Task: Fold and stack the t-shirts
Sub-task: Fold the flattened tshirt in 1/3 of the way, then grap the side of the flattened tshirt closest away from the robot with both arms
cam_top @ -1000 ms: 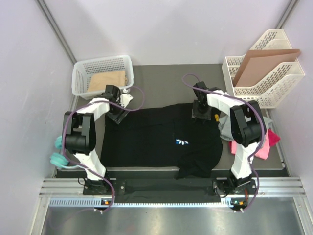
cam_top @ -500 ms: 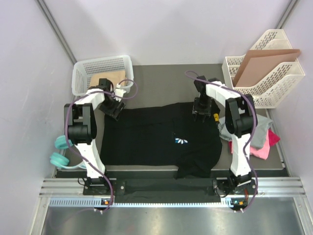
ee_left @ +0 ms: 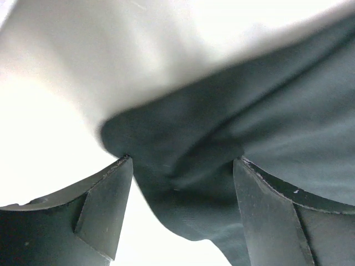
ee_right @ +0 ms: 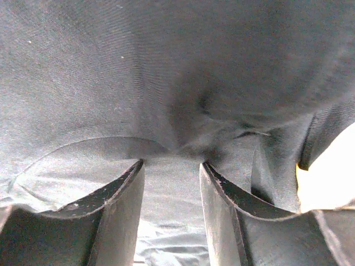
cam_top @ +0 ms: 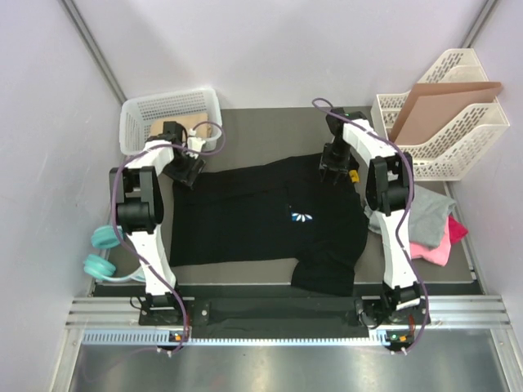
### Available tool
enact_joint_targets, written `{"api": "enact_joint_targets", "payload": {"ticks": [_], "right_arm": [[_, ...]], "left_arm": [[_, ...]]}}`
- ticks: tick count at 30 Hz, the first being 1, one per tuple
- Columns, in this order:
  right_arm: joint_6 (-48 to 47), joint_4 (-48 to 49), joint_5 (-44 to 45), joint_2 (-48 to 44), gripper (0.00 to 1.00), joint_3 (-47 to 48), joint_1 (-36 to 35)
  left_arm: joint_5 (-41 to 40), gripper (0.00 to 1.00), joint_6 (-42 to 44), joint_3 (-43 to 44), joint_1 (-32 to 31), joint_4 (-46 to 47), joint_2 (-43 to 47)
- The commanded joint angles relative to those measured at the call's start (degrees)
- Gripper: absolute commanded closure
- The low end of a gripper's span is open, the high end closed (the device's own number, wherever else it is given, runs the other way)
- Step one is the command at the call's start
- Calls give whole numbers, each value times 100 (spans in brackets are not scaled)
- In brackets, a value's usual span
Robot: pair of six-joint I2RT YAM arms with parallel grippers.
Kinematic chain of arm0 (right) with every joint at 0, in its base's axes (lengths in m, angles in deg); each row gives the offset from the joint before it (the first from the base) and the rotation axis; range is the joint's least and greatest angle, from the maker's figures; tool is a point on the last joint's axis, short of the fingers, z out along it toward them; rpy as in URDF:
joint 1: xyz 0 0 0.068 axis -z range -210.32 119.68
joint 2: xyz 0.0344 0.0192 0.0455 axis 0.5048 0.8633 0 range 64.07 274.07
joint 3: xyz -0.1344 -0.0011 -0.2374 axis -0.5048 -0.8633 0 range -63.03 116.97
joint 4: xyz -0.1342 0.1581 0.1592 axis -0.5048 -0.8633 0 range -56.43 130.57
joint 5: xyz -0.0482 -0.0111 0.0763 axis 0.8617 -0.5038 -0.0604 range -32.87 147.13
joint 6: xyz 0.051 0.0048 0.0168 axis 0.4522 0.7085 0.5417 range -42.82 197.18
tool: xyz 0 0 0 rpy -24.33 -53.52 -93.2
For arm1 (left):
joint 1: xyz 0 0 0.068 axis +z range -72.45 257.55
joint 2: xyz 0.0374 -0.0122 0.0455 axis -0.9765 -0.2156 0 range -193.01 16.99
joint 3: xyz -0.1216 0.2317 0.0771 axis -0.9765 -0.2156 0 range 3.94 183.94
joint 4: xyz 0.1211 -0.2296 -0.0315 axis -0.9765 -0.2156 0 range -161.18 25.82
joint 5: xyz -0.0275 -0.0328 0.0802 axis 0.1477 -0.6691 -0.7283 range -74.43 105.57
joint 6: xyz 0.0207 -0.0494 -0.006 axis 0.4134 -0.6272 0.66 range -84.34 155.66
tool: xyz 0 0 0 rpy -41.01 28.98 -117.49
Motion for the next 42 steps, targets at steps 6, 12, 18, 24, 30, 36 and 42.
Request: {"api": "enact_joint_targets", "payload": {"ticks": [6,12,18,24,30,36,42], "right_arm": [[-437,1724,485,-605,45,-116,194],[-525,1701,924,-2021,32,-363,-43],[-569,1613,1285,-3523,31,-1267,-543],[-253,1815,1399,-5228,30,-3533,-1167],[440,1448,1592,-6837,30,-5820,-1949],[1934,761,1584,-7972,30,-7007,-3170],[2946,664,1303,-8385,30,-7640,-4138]], "left_arm": [[-866,23,-197,665,217,1118,18],[-339,21,-4,-72,148,653,1659],[715,20,435,-793,-371,-663,3461],[1245,20,910,-2137,-529,-1440,5019],[359,20,1481,-4112,-538,-1572,6154],[67,19,1587,-4915,-556,-1563,6612],[-13,19,1508,-5215,-556,-1397,6313]]}}
